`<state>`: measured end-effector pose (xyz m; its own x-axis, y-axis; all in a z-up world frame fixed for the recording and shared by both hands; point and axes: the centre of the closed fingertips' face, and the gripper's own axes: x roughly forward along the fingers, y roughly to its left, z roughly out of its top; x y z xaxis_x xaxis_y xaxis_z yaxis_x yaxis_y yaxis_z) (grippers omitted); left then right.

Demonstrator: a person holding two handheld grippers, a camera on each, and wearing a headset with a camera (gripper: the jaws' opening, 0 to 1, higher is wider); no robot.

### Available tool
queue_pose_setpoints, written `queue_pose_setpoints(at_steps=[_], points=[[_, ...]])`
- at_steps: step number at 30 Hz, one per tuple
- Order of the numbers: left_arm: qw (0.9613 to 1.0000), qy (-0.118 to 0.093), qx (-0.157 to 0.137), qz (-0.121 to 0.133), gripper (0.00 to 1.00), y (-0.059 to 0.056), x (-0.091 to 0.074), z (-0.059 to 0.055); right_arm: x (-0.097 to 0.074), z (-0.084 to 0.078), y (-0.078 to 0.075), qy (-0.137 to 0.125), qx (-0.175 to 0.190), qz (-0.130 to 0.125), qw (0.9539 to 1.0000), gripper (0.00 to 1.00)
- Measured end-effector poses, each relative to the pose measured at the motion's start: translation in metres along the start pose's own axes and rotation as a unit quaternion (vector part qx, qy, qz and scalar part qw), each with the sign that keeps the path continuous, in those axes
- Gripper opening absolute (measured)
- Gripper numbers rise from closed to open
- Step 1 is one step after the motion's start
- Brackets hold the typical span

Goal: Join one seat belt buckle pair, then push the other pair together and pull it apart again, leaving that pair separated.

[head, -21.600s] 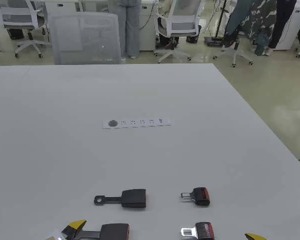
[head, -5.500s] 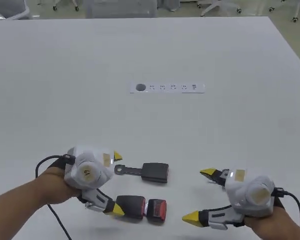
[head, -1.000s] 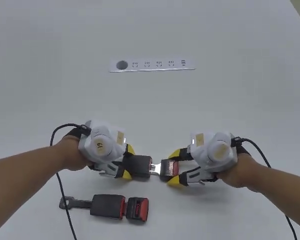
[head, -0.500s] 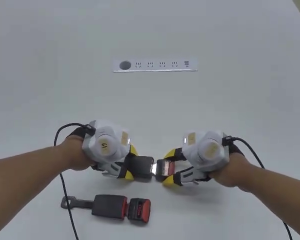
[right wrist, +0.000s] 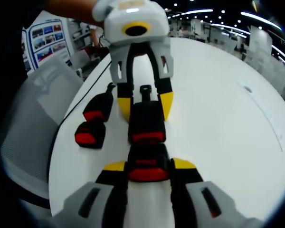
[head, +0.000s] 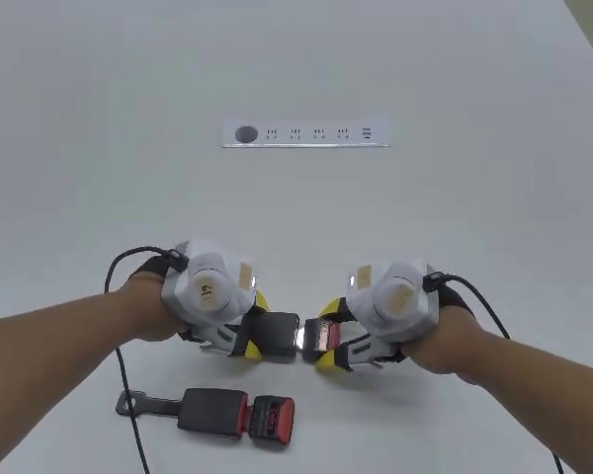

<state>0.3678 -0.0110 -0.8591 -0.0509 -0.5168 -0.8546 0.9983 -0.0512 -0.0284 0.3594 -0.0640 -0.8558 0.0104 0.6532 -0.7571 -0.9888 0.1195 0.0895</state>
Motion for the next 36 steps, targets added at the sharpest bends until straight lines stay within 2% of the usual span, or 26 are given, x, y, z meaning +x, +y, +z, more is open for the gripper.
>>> queue_pose_setpoints(at_steps=[9, 21, 33, 36], points=[[1.0, 0.006, 0.0, 0.0, 0.33, 0.0007, -0.0001, -0.0005, 0.0004, -0.0004, -0.0005, 0.016, -0.003, -0.003, 0.9999, 0.34], [1.0, 0.005, 0.0, 0.0, 0.33, 0.001, -0.0008, 0.0001, 0.0, -0.0008, -0.001, 0.02, -0.011, -0.003, 0.9997, 0.34], [0.9999, -0.011, 0.0, 0.0, 0.33, 0.0004, -0.0021, 0.0014, -0.002, -0.0026, -0.0015, 0.006, -0.013, 0.002, 0.9999, 0.34], [0.9997, -0.022, -0.009, 0.003, 0.33, 0.0, -0.0034, 0.001, -0.0048, -0.0057, -0.0026, 0.008, -0.018, 0.001, 0.9998, 0.34]])
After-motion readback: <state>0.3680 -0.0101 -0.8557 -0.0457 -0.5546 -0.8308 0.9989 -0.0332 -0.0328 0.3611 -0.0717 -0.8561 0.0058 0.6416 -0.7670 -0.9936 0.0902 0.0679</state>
